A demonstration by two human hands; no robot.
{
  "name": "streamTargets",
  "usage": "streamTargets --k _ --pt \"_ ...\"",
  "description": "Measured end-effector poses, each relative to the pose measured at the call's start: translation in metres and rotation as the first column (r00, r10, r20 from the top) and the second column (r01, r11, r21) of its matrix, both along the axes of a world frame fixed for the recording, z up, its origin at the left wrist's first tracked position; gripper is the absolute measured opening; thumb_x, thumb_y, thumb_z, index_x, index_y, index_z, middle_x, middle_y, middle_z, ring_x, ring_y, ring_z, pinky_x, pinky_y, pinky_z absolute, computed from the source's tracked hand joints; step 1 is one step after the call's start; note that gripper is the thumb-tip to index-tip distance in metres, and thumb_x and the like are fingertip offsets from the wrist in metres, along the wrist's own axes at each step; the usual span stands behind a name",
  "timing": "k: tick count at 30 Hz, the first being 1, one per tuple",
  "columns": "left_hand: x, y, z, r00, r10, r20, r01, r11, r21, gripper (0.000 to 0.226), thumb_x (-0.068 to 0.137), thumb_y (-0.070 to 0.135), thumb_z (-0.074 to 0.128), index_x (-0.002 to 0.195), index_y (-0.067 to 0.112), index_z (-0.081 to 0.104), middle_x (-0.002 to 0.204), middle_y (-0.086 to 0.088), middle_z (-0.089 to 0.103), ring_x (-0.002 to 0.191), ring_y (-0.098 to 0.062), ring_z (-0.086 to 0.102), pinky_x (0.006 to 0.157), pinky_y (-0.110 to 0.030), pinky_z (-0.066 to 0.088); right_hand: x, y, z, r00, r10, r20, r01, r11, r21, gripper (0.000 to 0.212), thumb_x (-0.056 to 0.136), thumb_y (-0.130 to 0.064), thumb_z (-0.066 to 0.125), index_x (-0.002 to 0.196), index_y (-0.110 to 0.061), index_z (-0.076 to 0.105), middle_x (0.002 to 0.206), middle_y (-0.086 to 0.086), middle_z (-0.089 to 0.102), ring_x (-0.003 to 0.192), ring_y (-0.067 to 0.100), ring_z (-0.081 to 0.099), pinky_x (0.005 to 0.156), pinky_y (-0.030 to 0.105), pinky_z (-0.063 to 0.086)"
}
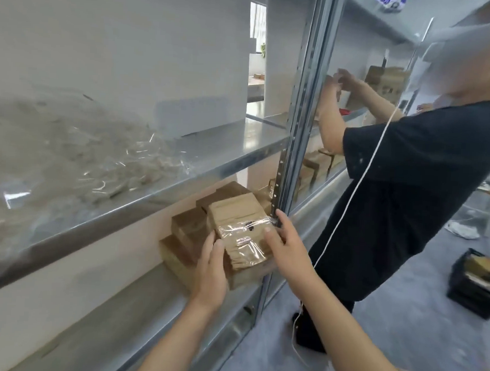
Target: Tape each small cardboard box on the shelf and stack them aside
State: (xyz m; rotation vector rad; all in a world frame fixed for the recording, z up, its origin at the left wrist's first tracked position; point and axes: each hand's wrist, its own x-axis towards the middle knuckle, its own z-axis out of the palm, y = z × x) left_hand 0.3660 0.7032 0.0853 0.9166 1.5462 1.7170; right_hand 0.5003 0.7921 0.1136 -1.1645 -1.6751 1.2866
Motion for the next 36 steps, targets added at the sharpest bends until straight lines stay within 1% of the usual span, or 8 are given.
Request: streamTargets --k 5,9,14,17,20,25,33,36 --pt "-0.024 0.073 0.009 0.994 -0.099 0.053 0.105 0.984 -0.143 0.062 0.085 0.076 0.032 0.133 0.046 0.058 0.13 0.023 0.064 0.128 -0.003 0.054 0.116 -0.047 0.037 -0.014 0.079 0.01 1.0 0.002 0.015 -0.002 1.0 0.013 0.051 0.097 -0.053 0.054 0.144 -0.041 0.04 0.128 -0.012 0.061 0.114 0.009 0.062 0.101 0.043 0.052" --pt "-0.034 0.135 0.013 0.976 -0.07 0.206 0.106 0.98 -0.169 0.036 0.105 0.051 0.034 0.12 0.037 0.063 0.116 0.021 0.067 0.11 0.005 0.057 0.109 -0.041 0.044 -0.027 0.146 0.013 0.999 0.032 0.017 -0.032 0.999 -0.002 0.028 0.101 -0.045 0.052 0.128 -0.039 0.049 0.123 -0.011 0.062 0.107 0.007 0.062 0.096 0.038 0.053" --pt "-0.039 0.209 0.014 0.952 0.069 0.298 0.004 0.972 -0.236 0.048 0.105 0.046 0.038 0.142 0.02 0.054 0.14 -0.002 0.059 0.12 -0.018 0.058 0.109 -0.045 0.045 -0.038 0.23 0.014 0.99 0.108 0.085 -0.112 0.993 0.044 0.035 0.104 -0.04 0.047 0.138 -0.033 0.05 0.108 -0.019 0.06 0.099 0.001 0.059 0.076 0.024 0.048" --pt "-0.042 0.246 0.016 0.938 0.124 0.325 -0.051 0.973 -0.224 0.037 0.108 0.039 0.036 0.114 0.018 0.066 0.104 -0.001 0.071 0.093 -0.013 0.064 0.092 -0.041 0.051 -0.048 0.275 0.013 0.98 0.157 0.123 -0.165 0.985 0.055 0.04 0.103 -0.044 0.046 0.141 -0.031 0.049 0.121 -0.009 0.063 0.112 0.014 0.059 0.093 0.035 0.05" --pt "-0.043 0.27 0.015 0.926 0.172 0.337 -0.089 0.964 -0.249 0.041 0.108 0.035 0.037 0.082 0.017 0.063 0.07 0.0 0.067 0.073 -0.017 0.06 0.079 -0.037 0.051 -0.06 0.308 0.006 0.97 0.2 0.139 -0.209 0.977 0.049 0.039 0.103 -0.045 0.043 0.137 -0.03 0.053 0.132 -0.005 0.06 0.124 0.02 0.054 0.104 0.036 0.043" --pt "-0.038 0.289 0.005 0.917 0.233 0.324 -0.142 0.949 -0.281 0.041 0.105 0.05 0.035 0.12 0.024 0.062 0.118 0.001 0.067 0.106 -0.013 0.062 0.105 -0.044 0.05 -0.08 0.333 -0.01 0.941 0.283 0.188 -0.287 0.958 -0.003 0.047 0.106 -0.047 0.035 0.148 -0.026 0.043 0.146 0.006 0.052 0.133 0.028 0.049 0.1 0.03 0.039" --pt "-0.041 0.286 -0.006 0.938 0.295 0.184 -0.225 0.918 -0.327 0.055 0.1 0.061 0.036 0.14 0.028 0.054 0.137 0.001 0.06 0.122 -0.02 0.06 0.105 -0.043 0.051 -0.082 0.343 -0.017 0.923 0.359 0.139 -0.358 0.933 -0.031 0.043 0.105 -0.048 0.039 0.143 -0.03 0.048 0.14 0.004 0.058 0.128 0.026 0.054 0.097 0.032 0.043" --pt "-0.043 0.282 -0.012 0.936 0.322 0.139 -0.261 0.905 -0.336 0.076 0.079 0.081 0.04 0.138 0.036 0.056 0.137 0.006 0.062 0.12 -0.019 0.063 0.105 -0.044 0.051 -0.079 0.341 -0.013 0.918 0.382 0.107 -0.381 0.924 -0.03 0.046 0.105 -0.048 0.039 0.146 -0.027 0.047 0.144 0.002 0.054 0.134 0.024 0.05 0.101 0.029 0.038"
